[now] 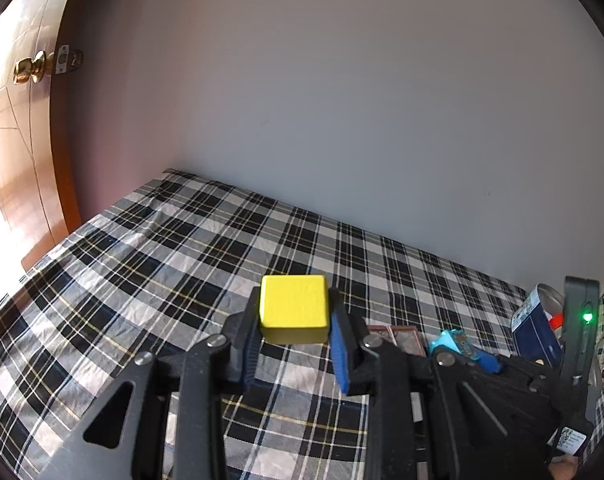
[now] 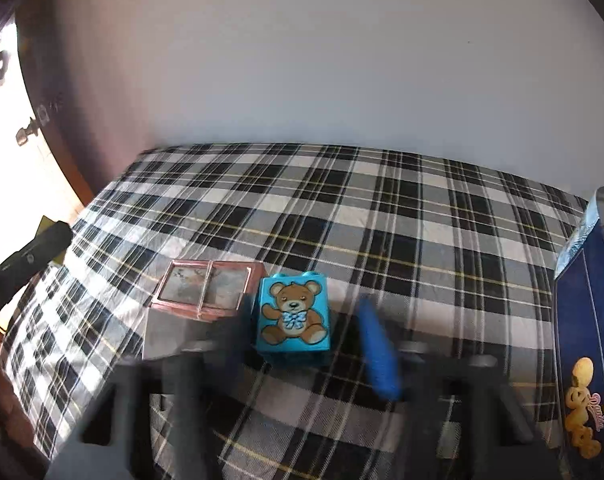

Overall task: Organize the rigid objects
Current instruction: 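Lift and carry the teddy-bear block and yellow cube over the blue tin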

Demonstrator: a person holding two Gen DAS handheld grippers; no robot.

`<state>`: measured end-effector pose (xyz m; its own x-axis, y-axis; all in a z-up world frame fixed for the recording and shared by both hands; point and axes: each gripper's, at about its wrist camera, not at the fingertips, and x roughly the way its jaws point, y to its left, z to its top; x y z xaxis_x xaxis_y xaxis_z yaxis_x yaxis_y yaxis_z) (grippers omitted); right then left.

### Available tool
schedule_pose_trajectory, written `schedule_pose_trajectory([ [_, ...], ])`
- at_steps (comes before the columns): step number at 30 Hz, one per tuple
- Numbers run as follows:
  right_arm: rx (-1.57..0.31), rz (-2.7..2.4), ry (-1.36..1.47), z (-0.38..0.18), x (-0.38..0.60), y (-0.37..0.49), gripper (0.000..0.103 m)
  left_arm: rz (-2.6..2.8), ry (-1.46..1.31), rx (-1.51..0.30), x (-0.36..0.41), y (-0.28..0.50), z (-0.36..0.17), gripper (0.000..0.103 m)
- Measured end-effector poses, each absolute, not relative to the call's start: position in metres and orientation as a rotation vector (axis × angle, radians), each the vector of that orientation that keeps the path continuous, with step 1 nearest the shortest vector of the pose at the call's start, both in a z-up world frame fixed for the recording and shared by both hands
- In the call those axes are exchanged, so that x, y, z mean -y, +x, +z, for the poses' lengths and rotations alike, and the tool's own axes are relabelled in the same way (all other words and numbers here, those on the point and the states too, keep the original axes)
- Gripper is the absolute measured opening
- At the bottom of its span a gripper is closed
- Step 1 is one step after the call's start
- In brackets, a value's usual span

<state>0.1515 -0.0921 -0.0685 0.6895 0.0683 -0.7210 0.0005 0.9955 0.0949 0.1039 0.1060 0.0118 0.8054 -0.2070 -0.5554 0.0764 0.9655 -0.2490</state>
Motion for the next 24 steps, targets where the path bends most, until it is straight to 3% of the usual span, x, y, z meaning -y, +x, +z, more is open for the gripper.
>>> schedule_pose_trajectory([
  [6, -0.806, 0.057, 0.19, -0.072, 0.113, 0.138, 0.034, -0.159, -0.206, -0.608, -0.104, 0.103, 0.008, 0.028],
  [13, -0.614, 0.129, 0.271, -0.039, 0.134, 0.094, 0.034, -0.184, -0.218, -0.562, -0.094, 0.093, 0.007, 0.028],
  [24, -0.453, 0.067, 0.154, -0.018, 0.159, 0.037, 0.034, -0.236, -0.11, -0.499, -0.024, 0.071, 0.016, 0.028],
])
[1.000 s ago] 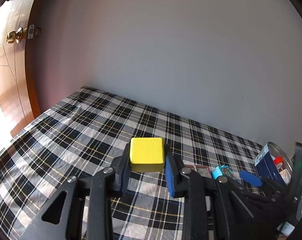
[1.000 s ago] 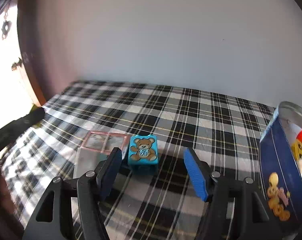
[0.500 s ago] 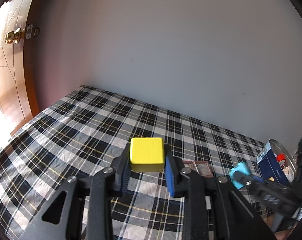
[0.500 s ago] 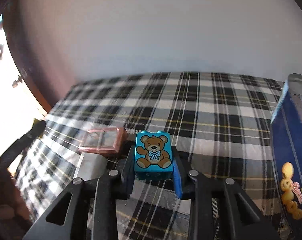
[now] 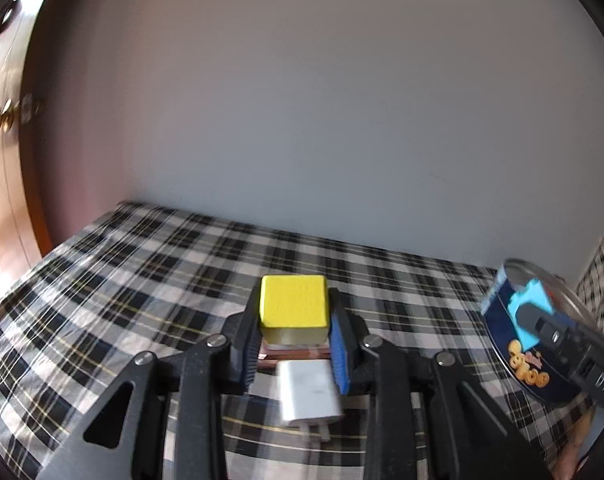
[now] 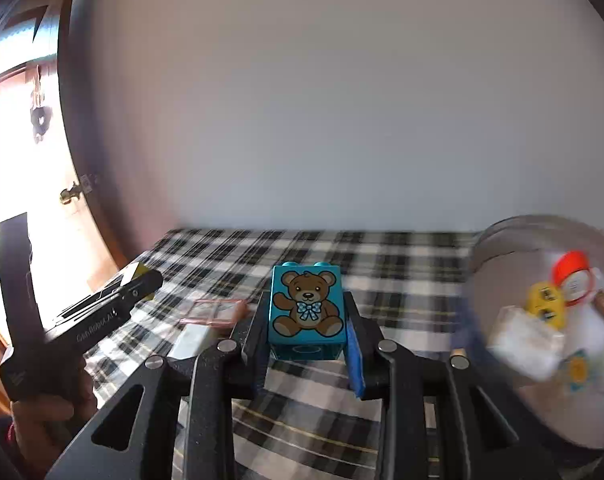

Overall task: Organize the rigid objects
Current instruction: 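Lift and carry the teddy-bear block and yellow cube over the blue tin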

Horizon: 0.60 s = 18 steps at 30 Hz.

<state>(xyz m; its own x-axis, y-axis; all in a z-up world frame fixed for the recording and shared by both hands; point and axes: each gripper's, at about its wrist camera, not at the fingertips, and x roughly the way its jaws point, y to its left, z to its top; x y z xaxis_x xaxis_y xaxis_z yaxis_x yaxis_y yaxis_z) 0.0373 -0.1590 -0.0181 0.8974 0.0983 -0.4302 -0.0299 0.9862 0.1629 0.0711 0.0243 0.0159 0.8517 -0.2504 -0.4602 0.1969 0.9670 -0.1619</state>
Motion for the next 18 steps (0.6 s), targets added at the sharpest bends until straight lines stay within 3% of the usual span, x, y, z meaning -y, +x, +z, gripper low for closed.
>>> schedule_pose_trajectory([
  [18, -0.286, -0.055, 0.044, 0.011, 0.211, -0.02, 0.034, -0.357, -0.136, -0.466, 0.066, 0.038, 0.027, 0.028],
])
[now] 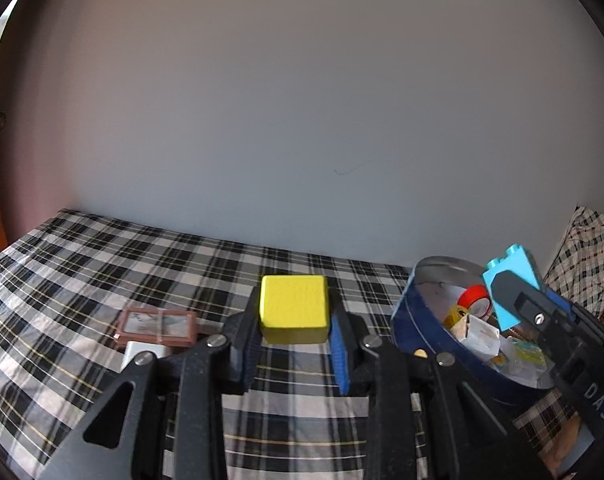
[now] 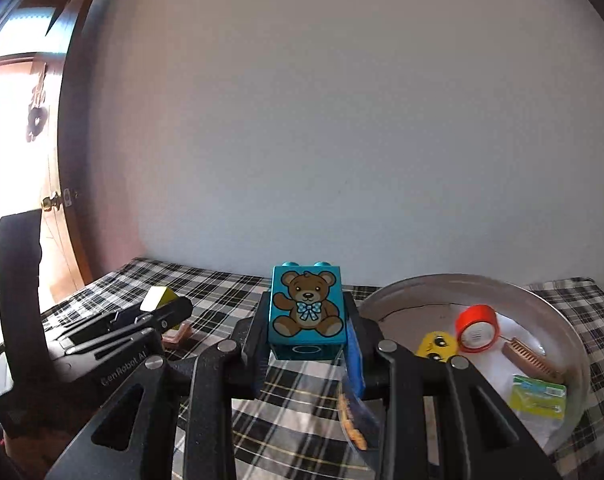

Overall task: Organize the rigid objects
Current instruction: 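Lift and carry the teddy-bear block and yellow cube over the blue tin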

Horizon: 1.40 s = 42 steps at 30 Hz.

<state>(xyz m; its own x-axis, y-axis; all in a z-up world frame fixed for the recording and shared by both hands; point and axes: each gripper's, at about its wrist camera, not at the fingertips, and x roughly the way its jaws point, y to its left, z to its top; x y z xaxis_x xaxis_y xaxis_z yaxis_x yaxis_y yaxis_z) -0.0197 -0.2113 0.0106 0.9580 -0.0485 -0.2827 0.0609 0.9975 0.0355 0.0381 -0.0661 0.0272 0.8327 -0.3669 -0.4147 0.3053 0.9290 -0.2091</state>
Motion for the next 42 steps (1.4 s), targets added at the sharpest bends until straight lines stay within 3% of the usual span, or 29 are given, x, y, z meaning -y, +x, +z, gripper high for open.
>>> schedule_pose_trajectory([
  [42, -0.197, -0.351, 0.126, 0.028, 0.348, -0.051, 0.034, -0.515, -0.044, -0.429, 0.202, 0.018, 0.047, 0.028],
])
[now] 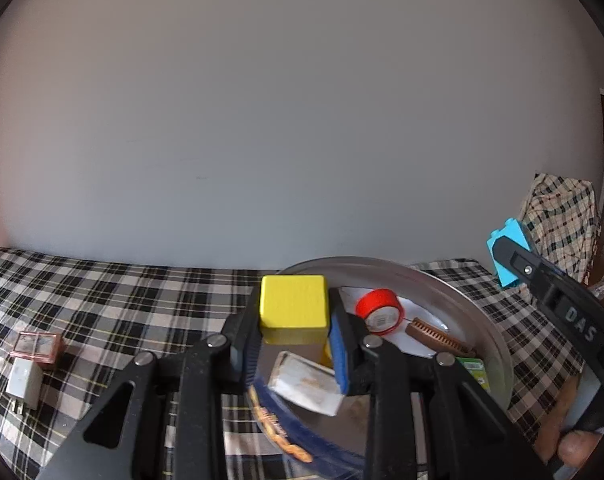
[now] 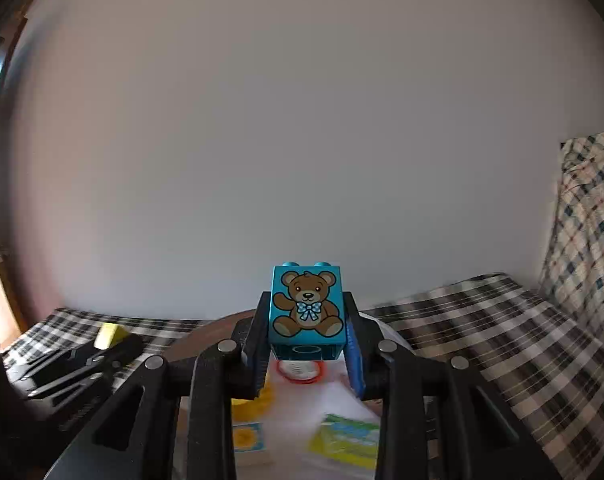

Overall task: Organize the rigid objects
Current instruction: 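Lift and carry the teddy-bear block and yellow cube over the blue tin, then open both tools to drop the teddy-bear block and yellow cube into the tin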

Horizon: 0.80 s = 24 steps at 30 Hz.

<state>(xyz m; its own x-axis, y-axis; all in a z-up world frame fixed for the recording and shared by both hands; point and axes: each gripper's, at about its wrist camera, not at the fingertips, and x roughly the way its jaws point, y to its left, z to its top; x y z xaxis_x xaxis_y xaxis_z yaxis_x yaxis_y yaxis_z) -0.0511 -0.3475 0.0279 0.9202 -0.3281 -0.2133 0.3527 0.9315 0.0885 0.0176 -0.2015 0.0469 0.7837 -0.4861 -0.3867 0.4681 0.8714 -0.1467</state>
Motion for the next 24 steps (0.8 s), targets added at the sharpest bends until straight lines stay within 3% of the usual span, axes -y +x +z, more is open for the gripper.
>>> schedule_pose_trajectory([
  [8, -0.236, -0.393, 0.173, 0.029, 0.393, -0.065, 0.034, -0.57, 0.002, -0.461, 0.239, 0.011, 0.043, 0.028],
  [24, -0.403, -0.354, 0.148, 0.003, 0.382, -0.025, 0.034, -0.482, 0.111, -0.546, 0.263, 0.023, 0.028, 0.028],
])
